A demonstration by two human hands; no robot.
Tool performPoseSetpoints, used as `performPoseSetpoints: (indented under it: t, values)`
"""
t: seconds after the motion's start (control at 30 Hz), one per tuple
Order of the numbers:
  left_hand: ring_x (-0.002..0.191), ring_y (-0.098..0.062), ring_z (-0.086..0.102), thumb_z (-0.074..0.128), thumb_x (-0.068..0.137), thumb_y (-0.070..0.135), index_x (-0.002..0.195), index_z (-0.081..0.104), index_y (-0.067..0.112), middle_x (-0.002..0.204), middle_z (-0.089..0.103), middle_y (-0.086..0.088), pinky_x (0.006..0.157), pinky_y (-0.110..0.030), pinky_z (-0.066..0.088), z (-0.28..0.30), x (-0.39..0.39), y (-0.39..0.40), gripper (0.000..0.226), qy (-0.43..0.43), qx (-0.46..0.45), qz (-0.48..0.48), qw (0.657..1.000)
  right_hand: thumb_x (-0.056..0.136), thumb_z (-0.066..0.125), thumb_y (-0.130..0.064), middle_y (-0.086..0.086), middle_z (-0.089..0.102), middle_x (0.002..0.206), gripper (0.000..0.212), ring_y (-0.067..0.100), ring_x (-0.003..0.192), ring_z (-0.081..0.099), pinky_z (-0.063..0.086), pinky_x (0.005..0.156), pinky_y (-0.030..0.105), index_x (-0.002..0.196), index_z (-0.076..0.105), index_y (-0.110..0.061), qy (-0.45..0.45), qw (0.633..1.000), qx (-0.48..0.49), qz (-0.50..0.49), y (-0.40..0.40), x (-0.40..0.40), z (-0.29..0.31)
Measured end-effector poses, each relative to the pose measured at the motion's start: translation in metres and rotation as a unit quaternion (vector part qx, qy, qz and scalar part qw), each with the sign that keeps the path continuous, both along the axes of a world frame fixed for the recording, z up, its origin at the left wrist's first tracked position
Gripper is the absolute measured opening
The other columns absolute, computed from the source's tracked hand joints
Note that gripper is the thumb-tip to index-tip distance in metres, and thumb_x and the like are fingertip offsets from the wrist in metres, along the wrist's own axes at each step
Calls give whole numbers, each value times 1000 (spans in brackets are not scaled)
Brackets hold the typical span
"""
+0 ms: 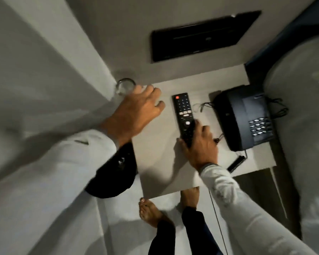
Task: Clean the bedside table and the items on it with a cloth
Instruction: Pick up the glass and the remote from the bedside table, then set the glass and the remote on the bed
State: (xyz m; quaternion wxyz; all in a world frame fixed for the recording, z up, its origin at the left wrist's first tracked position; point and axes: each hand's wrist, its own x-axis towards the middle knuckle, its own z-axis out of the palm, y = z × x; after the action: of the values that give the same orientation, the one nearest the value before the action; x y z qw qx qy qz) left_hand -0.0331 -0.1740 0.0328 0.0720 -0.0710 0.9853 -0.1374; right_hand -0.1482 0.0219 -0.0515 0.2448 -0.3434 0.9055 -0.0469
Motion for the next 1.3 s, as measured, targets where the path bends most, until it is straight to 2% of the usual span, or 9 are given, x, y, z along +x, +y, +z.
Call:
performPoseSetpoints:
  t: [0.13, 0.27, 0.43, 0.53, 0.6, 0.73, 0.87, 0.97, 1.3]
  values:
    - [89, -27, 68, 59, 87, 12, 97, 70, 20, 96, 70, -7, 80, -38, 54, -11, -28, -21, 17, -113, -124, -42, 985, 96, 46, -54, 14, 50, 130, 87, 35, 111, 57, 53, 71, 44, 161, 9, -10, 28, 999, 20, 13, 7, 19, -16]
    - [108, -26, 66, 50, 101, 21, 119, 64, 23, 118, 68, -3, 94, -36, 50, -17, -37, -35, 23, -297, -102, 39, 949, 98, 42, -49, 16, 54, 127, 87, 38, 102, 65, 46, 64, 43, 161, 0, -7, -31, 999, -11, 0, 5, 29, -15]
    - [93, -35, 65, 64, 92, 17, 113, 67, 11, 100, 69, -14, 83, -41, 56, 9, -28, -34, 23, -194, -2, 128, 973, 98, 51, -38, 19, 53, 132, 84, 44, 101, 66, 55, 80, 49, 161, 4, -10, -147, 976, -151, -58, 23, 24, 20]
    - [82, -47, 68, 79, 83, 29, 129, 61, 11, 95, 69, -27, 74, -51, 58, 41, -33, -11, 53, -109, 87, 212, 967, 94, 56, -32, 14, 51, 143, 84, 36, 106, 66, 57, 87, 49, 161, 8, -17, -151, 943, -267, -131, 47, 8, 51]
    - [88, -50, 69, 82, 77, 34, 142, 46, 31, 107, 70, -23, 78, -56, 59, 68, -50, 15, 74, -47, 167, 216, 961, 95, 58, -32, 10, 51, 147, 83, 24, 114, 64, 55, 97, 36, 161, 10, -18, -117, 917, -327, -194, 65, -11, 72]
    - [114, -42, 64, 77, 78, 48, 149, 26, 41, 133, 62, -11, 92, -57, 56, 117, -129, 87, 88, 56, 284, 163, 943, 95, 63, -21, -2, 44, 137, 81, -20, 130, 36, 19, 106, -4, 159, 16, 0, 56, 861, -396, -315, 131, -83, 111]
    - [103, -35, 68, 77, 79, 45, 153, 27, 42, 119, 67, -7, 91, -49, 58, 142, -234, 185, 89, 126, 383, 73, 912, 97, 61, -18, 18, 50, 128, 79, 15, 116, 44, 27, 101, 11, 156, 15, 9, 199, 795, -377, -430, 221, -167, 146]
    - [90, -30, 68, 78, 83, 41, 156, 20, 46, 111, 62, -6, 86, -48, 61, 147, -312, 278, 94, 137, 468, -3, 873, 97, 60, -21, 10, 41, 120, 83, 23, 109, 42, 35, 98, 24, 158, 10, 5, 238, 749, -346, -513, 295, -212, 164]
    - [89, -30, 61, 54, 95, 59, 157, 2, 48, 107, 50, -6, 81, -45, 55, 98, -437, 538, 82, 13, 408, -123, 905, 100, 56, -34, 21, 44, 130, 83, 38, 120, 41, 31, 102, 49, 161, 7, -6, 175, 686, -144, -691, 480, -241, 141]
